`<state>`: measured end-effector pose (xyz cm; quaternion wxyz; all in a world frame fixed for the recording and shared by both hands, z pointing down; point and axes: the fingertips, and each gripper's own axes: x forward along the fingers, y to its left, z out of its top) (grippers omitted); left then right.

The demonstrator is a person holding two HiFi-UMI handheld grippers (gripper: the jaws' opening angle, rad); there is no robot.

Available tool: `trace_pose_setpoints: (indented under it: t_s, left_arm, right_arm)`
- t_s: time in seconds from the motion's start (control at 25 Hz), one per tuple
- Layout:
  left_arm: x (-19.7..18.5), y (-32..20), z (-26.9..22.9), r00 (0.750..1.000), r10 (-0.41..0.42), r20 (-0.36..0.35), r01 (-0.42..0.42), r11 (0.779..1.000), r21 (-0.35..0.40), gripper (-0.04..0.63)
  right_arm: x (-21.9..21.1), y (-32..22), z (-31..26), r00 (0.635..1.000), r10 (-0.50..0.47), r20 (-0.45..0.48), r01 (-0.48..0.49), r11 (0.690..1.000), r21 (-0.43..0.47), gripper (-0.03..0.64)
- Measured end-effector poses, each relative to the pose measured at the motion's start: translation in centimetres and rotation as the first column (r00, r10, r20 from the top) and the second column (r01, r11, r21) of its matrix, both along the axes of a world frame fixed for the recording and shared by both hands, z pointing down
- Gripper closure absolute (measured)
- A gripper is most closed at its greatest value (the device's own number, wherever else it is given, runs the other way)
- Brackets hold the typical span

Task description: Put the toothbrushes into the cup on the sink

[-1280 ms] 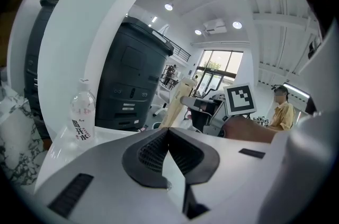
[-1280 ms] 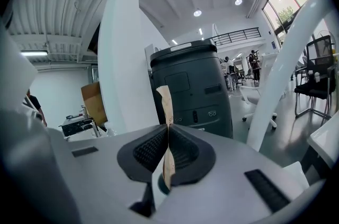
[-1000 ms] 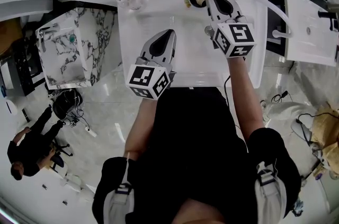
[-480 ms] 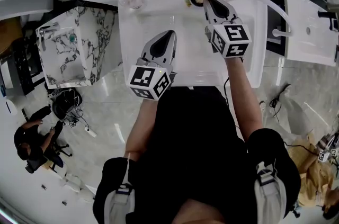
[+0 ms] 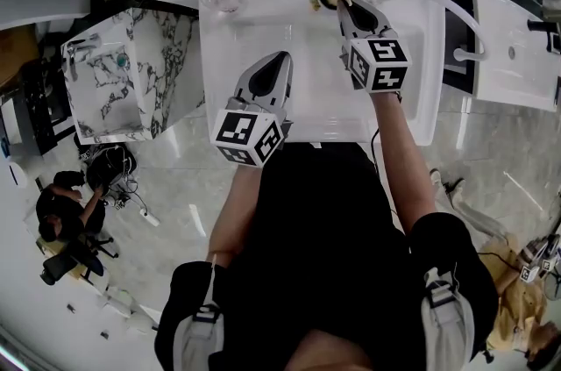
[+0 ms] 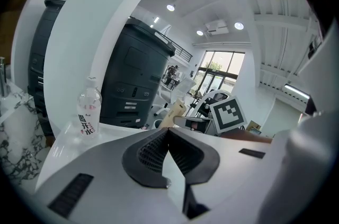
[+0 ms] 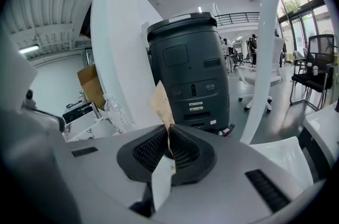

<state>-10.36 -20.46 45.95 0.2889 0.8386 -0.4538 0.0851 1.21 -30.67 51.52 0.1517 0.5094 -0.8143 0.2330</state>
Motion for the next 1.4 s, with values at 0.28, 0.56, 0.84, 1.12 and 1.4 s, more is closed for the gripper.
trace_pose_setpoints:
  t_s: [0.28, 0.56, 0.84, 1.12, 1.4]
  left_arm:
    - [-0.5, 0.0, 0.2, 1.000, -0.007, -0.002, 0.007, 1.000, -0.005, 0.581]
    - [-1.1, 0.0, 0.1, 1.000, -0.009, 0.003, 0.009, 1.000, -0.004, 0.581]
    - [-1.3, 0.1, 0.2, 1.000, -0.010, 0.004, 0.010, 1.000, -0.010, 0.581]
    - [-1.7, 0.1, 0.3, 1.000, -0.016, 0.007, 0.016, 1.000, -0.010, 0.581]
    - [-1.8, 0.0, 0.2, 1.000, -0.015, 0.008, 0.015, 1.000, -0.006, 0.581]
  right_arm:
    - [-0.2, 0.0, 1.0, 1.000, 0.001, -0.012, -0.002, 1.000, -0.023, 0.583]
    - [-0.4, 0.2, 1.6, 1.000, 0.010, -0.021, -0.011, 0.999, -0.040, 0.583]
    - [-0.3, 0.2, 2.2, 0.999, 0.014, -0.032, -0.016, 0.998, -0.066, 0.583]
    - [-0.6, 0.2, 2.5, 1.000, 0.010, -0.028, -0.012, 0.997, -0.074, 0.583]
    - [-1.0, 0.3, 2.4, 1.000, -0.002, -0.016, 0.001, 0.997, -0.071, 0.580]
